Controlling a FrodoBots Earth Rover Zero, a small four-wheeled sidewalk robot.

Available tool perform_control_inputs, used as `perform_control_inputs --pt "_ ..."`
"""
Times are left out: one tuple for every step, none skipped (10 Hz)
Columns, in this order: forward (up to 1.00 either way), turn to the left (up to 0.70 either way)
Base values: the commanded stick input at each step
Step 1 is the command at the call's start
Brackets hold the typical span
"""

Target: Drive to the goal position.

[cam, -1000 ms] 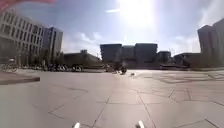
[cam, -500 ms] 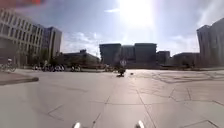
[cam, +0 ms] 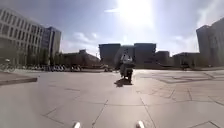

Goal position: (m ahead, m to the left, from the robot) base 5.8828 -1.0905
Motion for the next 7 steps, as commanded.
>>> perform_control_inputs --pt "0.13 -0.09" --pt "0.19 0.13" --pt "0.50 0.13" --pt "0.63 0.13" --pt "0.70 0.13" --pt "0.70 0.13" --pt "0.70 0.13"
